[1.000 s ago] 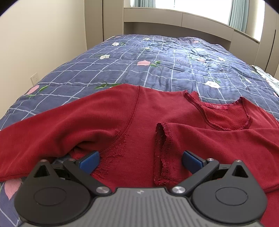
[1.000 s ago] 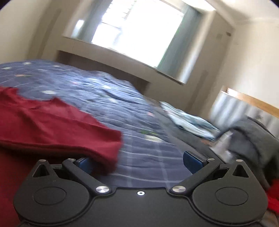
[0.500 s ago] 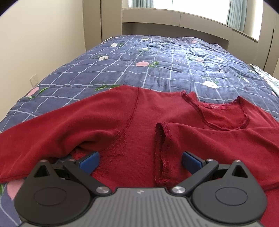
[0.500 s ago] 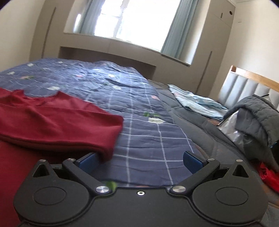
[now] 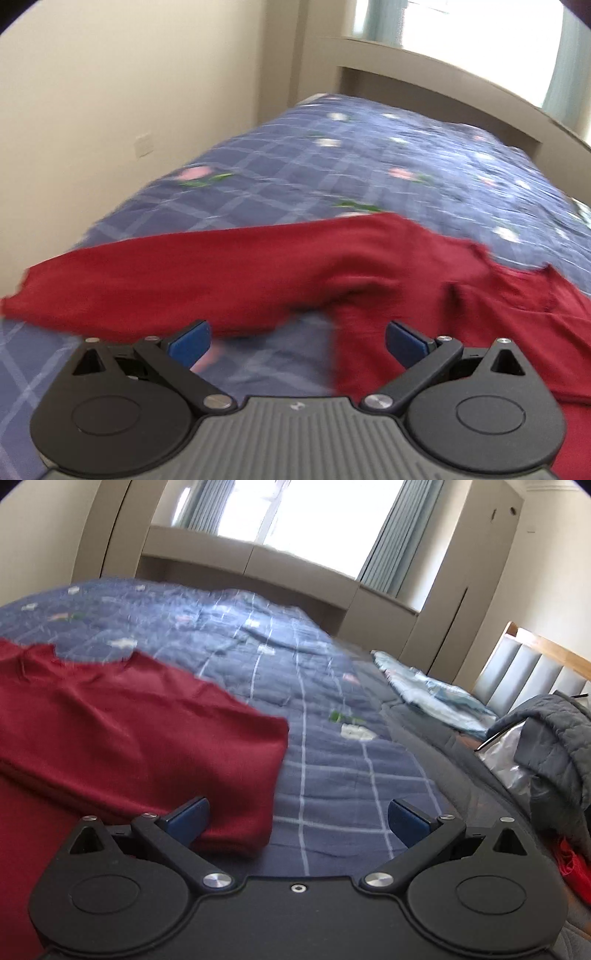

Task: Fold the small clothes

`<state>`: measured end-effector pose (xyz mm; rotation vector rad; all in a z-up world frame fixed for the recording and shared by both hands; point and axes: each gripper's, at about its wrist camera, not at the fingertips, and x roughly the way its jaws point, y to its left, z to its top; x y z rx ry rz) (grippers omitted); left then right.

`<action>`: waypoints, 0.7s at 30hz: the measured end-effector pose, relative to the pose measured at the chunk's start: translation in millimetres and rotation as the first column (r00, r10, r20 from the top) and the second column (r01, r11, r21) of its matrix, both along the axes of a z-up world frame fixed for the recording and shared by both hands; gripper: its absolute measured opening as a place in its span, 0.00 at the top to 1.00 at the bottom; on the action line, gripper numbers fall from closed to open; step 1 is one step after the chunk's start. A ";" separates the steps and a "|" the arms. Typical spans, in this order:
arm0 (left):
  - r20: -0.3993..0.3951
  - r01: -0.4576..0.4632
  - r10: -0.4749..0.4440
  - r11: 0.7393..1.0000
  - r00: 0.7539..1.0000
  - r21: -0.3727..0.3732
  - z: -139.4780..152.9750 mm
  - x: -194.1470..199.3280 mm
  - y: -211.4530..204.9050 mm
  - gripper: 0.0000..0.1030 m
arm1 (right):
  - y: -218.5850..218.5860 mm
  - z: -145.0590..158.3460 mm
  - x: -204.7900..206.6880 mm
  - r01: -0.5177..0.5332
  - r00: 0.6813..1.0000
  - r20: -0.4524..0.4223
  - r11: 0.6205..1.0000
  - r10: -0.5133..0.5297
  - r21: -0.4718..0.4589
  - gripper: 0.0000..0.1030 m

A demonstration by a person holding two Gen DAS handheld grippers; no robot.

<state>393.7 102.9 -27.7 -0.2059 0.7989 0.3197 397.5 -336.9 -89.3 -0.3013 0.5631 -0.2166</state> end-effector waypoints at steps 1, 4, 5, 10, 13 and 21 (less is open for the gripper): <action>-0.007 -0.032 0.032 0.999 0.999 0.008 -0.1 -5.5 14.0 0.00 | 1.0 3.1 -3.1 -0.007 1.000 0.011 1.000 0.007 0.007 0.01; -0.015 -0.143 0.144 0.989 0.990 0.025 -1.7 -23.3 57.5 0.00 | 8.7 13.6 -16.9 -0.041 0.999 0.025 0.998 0.040 0.039 0.01; -0.018 -0.177 0.178 0.984 0.984 0.022 -2.7 -27.9 71.7 0.00 | 14.1 16.6 -23.4 -0.067 0.997 0.026 0.997 0.066 0.045 0.01; -0.004 -0.335 0.335 0.942 0.942 -0.018 -7.3 -56.6 135.7 0.00 | 45.1 31.1 -50.3 -0.194 0.981 0.035 0.978 0.192 0.081 0.01; 0.007 -0.420 0.421 0.906 0.907 -0.050 -13.5 -72.0 164.8 0.00 | 64.4 36.3 -60.8 -0.256 0.966 0.011 0.955 0.257 0.152 0.01; 0.067 -0.545 0.566 0.814 0.822 -0.200 -25.1 -91.9 195.6 0.02 | 119.8 30.9 -88.4 -0.370 0.920 -0.036 0.893 0.391 0.257 0.01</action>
